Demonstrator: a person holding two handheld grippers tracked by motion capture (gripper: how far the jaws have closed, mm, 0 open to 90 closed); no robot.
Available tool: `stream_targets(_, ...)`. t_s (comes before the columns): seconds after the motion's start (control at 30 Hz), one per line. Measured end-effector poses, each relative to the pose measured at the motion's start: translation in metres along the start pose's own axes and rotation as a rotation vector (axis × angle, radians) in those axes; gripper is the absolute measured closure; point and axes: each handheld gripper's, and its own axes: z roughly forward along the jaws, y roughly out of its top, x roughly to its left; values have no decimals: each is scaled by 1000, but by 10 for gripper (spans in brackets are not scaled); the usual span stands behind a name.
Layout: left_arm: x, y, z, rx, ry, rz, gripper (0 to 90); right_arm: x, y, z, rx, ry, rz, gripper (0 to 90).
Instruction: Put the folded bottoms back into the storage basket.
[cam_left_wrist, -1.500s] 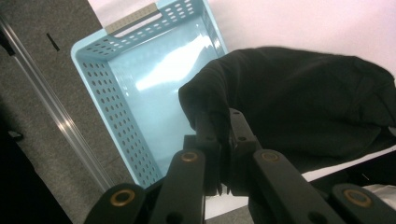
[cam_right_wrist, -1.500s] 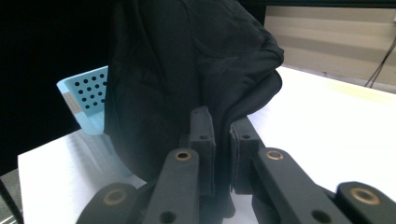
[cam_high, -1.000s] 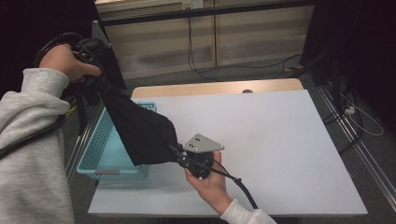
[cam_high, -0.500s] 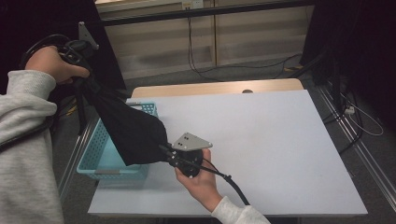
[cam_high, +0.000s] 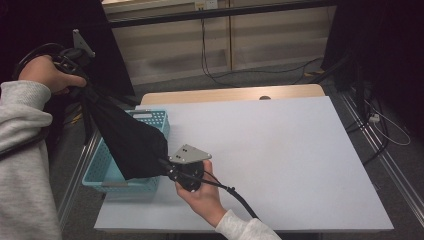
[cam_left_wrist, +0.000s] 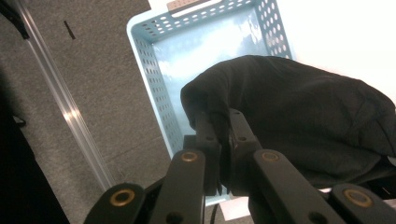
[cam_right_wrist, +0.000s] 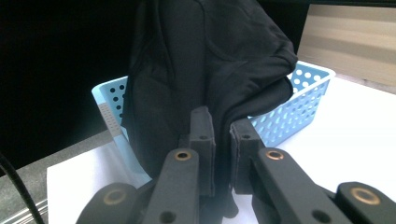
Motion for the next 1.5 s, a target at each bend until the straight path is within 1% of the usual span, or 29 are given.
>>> stream_targets(0.07,2,1,2,-6,-1,0,862,2,0,3,1,5,-3,823)
stream_targets(0.1,3,2,3,-3,1,-5,862,3,1,4,1,8,-3,823)
stream_targets(0.13,5,3,4,2,1,4,862,4,1,6,4,13,1,823)
stream_targets(0.27,8,6,8,-1,0,-1,863,8,1,10,8,18,-5,824)
stream_targets(0.3,8,7,10,6,1,0,863,8,1,11,8,20,-1,823)
stream_targets(0.33,9,8,11,6,4,6,862,9,0,12,13,18,-2,823)
stream_targets(0.37,10,9,13,1,2,3,863,9,0,13,14,20,-1,823)
stream_targets(0.4,11,10,14,7,-1,6,863,9,0,15,15,21,-1,823)
stream_targets(0.47,13,11,16,-4,-1,0,863,9,-1,16,20,22,-2,823)
stream_targets(0.6,16,14,21,0,5,7,863,10,-1,19,19,30,-2,823)
stream_targets(0.87,19,16,22,-9,4,10,862,13,-1,25,23,41,-3,823)
stream_targets(0.93,19,15,22,-18,5,14,862,14,-1,26,28,41,-8,822)
stream_targets(1.07,22,13,22,-25,4,11,862,16,0,27,19,43,-10,823)
stream_targets(1.1,23,12,23,-31,4,5,862,17,0,27,21,43,-9,822)
stream_targets(1.2,26,10,23,-30,2,14,862,18,0,29,22,46,-10,822)
stream_targets(1.27,29,9,25,-37,-2,9,862,19,-1,32,24,48,-13,822)
stream_targets(1.3,31,9,26,-34,-2,11,863,20,-1,33,25,49,-11,822)
stream_targets(1.33,33,10,27,-43,-5,4,862,21,0,35,25,50,-16,822)
stream_targets(1.37,35,11,28,-41,-7,7,862,22,0,36,26,49,-16,822)
stream_targets(1.43,39,15,32,-56,-5,10,862,23,0,38,18,48,-14,822)
stream_targets(1.5,43,21,37,-73,-9,19,861,24,2,41,7,34,-28,819)
